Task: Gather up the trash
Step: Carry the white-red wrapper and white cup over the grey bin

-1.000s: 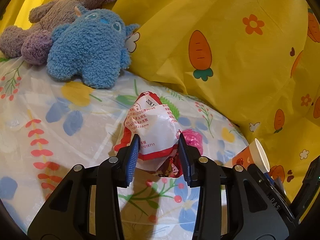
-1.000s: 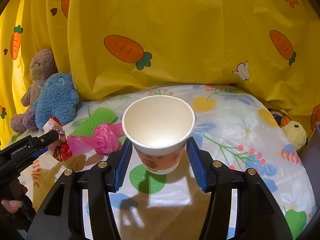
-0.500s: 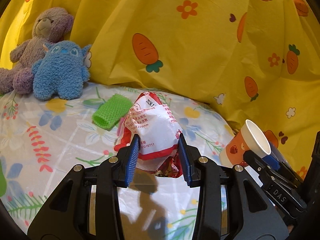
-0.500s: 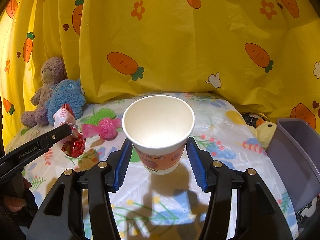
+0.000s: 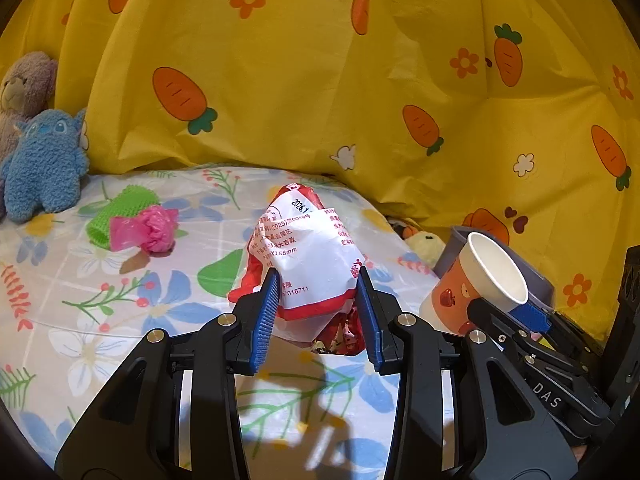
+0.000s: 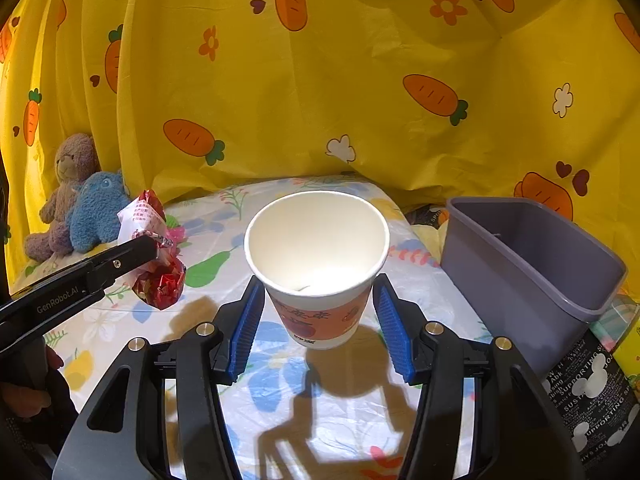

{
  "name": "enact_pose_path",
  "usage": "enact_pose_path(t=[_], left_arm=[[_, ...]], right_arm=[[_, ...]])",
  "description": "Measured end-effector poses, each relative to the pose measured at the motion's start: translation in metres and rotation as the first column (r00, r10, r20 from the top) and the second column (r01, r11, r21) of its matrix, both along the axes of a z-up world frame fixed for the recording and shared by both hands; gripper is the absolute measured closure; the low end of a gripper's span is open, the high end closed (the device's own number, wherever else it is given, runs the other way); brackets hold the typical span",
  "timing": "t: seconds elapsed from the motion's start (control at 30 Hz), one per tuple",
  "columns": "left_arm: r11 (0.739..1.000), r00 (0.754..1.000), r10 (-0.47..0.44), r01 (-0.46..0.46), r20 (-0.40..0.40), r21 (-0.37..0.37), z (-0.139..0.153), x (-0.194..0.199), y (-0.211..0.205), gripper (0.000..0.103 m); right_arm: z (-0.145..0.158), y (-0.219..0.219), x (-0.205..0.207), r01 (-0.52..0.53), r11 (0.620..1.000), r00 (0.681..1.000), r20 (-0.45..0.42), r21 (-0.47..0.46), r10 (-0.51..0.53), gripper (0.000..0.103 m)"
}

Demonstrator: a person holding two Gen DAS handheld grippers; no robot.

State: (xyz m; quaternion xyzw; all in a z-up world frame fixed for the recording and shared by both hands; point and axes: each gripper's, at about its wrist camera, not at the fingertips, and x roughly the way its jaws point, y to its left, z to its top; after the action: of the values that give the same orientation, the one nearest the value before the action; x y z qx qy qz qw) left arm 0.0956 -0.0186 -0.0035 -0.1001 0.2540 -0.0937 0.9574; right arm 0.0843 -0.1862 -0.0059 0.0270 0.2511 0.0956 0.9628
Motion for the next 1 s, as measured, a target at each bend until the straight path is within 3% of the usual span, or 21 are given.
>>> enact_pose_path(t=[0.4,1.0], left_arm=[[0.986,0.987,-0.163,0.163,0.005,0.032,0.006,0.017,-0.071,0.066],[0.920,0.921,-0.388,0.387,0.026,0.058,0.028,0.057,-0.169,0.066]], right_arm=[[0.005,-0.049,-0.001,0.106,0.994,0.994,0.018,-0.003,-0.106,0.048],[0.030,-0.144,0.016,0.322,0.944,0.944,0.046,0.073,-0.325,0.049]])
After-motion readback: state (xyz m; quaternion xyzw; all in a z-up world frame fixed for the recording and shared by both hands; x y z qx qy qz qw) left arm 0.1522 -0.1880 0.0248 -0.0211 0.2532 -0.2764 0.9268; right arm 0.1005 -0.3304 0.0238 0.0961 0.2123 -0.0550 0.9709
